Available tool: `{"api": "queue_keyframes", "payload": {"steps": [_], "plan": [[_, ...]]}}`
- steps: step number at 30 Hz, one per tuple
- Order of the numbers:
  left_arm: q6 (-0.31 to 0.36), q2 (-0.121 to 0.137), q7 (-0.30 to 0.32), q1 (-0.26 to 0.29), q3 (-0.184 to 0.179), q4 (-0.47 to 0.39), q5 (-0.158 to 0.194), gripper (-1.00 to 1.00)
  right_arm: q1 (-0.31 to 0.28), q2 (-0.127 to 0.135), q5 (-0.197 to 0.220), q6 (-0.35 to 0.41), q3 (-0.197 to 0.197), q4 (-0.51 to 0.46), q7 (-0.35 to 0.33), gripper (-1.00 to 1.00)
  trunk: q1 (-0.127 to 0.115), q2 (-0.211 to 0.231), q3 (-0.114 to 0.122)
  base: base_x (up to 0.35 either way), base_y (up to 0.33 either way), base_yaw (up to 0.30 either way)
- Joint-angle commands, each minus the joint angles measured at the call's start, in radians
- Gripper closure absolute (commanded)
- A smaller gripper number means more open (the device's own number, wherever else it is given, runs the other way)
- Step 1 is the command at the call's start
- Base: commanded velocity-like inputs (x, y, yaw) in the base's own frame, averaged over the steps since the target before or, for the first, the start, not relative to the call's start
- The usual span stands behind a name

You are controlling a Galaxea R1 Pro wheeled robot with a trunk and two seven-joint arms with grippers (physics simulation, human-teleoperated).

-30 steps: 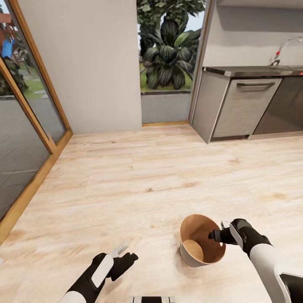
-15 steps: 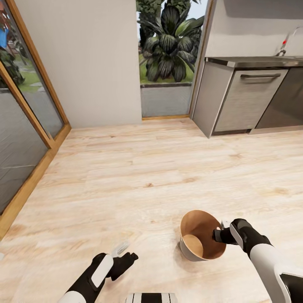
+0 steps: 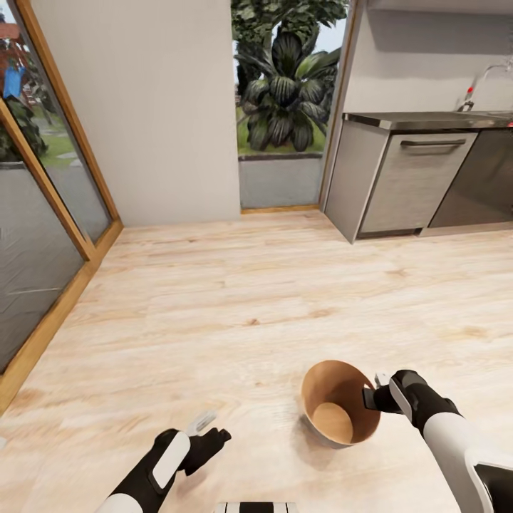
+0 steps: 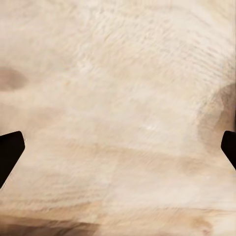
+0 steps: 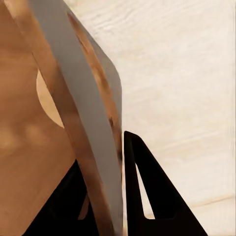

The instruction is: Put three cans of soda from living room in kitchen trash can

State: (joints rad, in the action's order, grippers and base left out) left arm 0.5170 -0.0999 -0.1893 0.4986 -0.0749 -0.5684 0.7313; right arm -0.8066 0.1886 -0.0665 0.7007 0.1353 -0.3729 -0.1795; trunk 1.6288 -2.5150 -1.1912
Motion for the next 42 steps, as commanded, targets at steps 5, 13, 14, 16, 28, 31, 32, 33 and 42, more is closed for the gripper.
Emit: {"api": "queue_keyframes", "payload": {"steps": [5,13,14,16,28,31,32,33,42], "plan": [[-0.001,0.002,-0.005,-0.006,0.003,0.0,-0.002,-1.0,0.005,-0.001,0.022,-0.001,0.003,-0.005,-0.006,1.0,-0.002,0.001,0.02,0.0,0.0,0.0],[-0.043,0.045,-0.001,-0.129,0.092,-0.22,0.009,-1.0,0.031,-0.005,0.014,0.155,-0.007,-0.23,-0.064,1.0,-0.006,0.003,0.05,0.0,0.0,0.0],[-0.043,0.046,-0.001,-0.133,0.098,-0.226,0.009,-1.0,0.032,-0.005,0.014,0.157,-0.007,-0.233,-0.064,1.0,-0.006,0.003,0.054,0.0,0.0,0.0],[-0.043,0.046,-0.001,-0.135,0.102,-0.23,0.009,-1.0,0.033,-0.005,0.014,0.159,-0.007,-0.236,-0.064,1.0,-0.007,0.004,0.062,0.0,0.0,0.0],[-0.043,0.046,-0.001,-0.145,0.104,-0.254,0.008,-1.0,0.067,-0.005,0.015,0.164,-0.008,-0.317,-0.064,1.0,-0.013,0.007,0.108,0.0,0.0,0.125],[-0.044,0.046,-0.001,-0.146,0.104,-0.256,0.008,-1.0,0.094,-0.006,0.014,0.211,-0.009,-0.377,-0.064,1.0,-0.014,0.007,0.12,0.0,0.0,0.287],[-0.044,0.046,-0.001,-0.147,0.104,-0.256,0.008,-1.0,0.099,-0.006,0.014,0.222,-0.009,-0.389,-0.064,1.0,-0.014,0.007,0.124,0.0,0.0,0.292],[-0.044,0.046,-0.001,-0.147,0.104,-0.256,0.008,-1.0,0.109,-0.006,0.014,0.239,-0.01,-0.415,-0.065,1.0,-0.015,0.008,0.128,0.0,0.0,0.293],[-0.045,0.046,-0.002,-0.147,0.105,-0.257,0.003,-1.0,0.203,-0.008,0.018,0.347,-0.011,-0.612,-0.067,1.0,-0.019,0.01,0.163,0.0,0.0,0.296]]}}
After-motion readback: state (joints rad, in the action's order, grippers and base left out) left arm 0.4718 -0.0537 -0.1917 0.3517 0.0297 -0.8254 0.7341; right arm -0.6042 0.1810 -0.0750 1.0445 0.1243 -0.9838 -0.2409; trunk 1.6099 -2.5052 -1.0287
